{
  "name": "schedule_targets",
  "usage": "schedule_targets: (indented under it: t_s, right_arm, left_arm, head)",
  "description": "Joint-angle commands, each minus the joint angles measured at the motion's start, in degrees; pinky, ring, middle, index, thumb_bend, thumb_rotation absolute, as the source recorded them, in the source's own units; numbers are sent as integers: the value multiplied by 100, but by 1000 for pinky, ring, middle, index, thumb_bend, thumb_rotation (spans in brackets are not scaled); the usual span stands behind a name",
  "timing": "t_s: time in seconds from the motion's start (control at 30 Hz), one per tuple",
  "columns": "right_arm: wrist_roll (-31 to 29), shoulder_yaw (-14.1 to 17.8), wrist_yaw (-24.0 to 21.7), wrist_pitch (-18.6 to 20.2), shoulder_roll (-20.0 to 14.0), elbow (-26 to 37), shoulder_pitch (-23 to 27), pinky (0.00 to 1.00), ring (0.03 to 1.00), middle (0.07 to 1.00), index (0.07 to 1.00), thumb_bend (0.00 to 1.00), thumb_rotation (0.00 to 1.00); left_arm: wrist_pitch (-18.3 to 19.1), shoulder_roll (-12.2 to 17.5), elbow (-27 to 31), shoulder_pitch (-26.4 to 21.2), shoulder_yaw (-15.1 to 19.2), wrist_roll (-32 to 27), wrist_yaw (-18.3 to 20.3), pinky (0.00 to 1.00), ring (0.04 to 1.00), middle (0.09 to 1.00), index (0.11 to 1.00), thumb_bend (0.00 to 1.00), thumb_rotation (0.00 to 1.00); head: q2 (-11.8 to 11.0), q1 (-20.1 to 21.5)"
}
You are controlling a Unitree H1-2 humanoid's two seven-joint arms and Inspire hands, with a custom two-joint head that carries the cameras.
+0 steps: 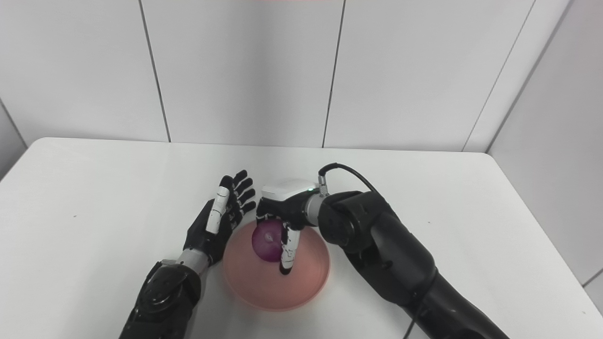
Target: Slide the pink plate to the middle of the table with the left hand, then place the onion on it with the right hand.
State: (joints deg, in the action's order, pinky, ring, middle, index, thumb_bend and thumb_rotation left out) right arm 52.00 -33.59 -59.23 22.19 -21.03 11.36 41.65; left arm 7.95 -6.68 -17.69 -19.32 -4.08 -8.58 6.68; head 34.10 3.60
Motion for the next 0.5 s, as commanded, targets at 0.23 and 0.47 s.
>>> schedule_targets:
  t_s: [0.23,0.47]
  right_arm:
    - [503,-51,546,-611,5,418,32,390,471,454,523,528,6]
    - [647,-73,510,-788,9,534,-100,416,501,544,497,527,88]
  left_arm:
    - [943,56,-460,465,33,34,-108,933,957,966,933,772,912]
    - [926,57,-474,480,36,32,-99,938,957,965,930,776,907]
  head:
    - [6,8]
    - [19,20]
